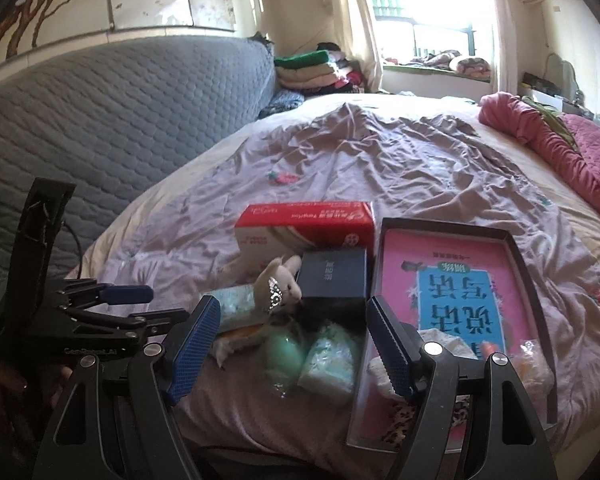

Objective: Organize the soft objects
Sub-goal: 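Grasp the green wet-wipes pack with the left tool while the right grasps the white plush bunny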

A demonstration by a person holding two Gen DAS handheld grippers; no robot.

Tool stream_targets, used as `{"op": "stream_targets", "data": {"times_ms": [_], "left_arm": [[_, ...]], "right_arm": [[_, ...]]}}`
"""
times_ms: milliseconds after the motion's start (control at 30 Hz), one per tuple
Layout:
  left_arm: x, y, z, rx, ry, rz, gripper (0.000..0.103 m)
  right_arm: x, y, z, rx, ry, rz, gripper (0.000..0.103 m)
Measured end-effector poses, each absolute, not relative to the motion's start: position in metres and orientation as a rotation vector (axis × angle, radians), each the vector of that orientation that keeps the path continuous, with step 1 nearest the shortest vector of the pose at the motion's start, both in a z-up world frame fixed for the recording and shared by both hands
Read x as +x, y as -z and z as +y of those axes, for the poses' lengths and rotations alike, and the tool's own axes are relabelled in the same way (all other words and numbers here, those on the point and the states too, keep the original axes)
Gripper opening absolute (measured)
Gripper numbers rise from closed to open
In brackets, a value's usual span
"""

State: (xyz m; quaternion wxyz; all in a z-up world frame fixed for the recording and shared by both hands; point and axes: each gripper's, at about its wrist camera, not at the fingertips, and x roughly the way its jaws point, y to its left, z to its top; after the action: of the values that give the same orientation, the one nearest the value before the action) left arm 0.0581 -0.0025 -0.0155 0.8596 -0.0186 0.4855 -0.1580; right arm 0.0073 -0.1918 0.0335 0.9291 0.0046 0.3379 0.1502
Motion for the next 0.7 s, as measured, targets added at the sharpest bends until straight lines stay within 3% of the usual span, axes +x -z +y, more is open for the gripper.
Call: {"op": "stream_targets", "data": {"times_ms": [700], "left_arm": [[0.095,0.064,-0.01,-0.033,0.391,1.048,0.07]], "right_arm": [[0.071,0.009,-0.156,-0.044,-0.29,0.82,0.077]]}}
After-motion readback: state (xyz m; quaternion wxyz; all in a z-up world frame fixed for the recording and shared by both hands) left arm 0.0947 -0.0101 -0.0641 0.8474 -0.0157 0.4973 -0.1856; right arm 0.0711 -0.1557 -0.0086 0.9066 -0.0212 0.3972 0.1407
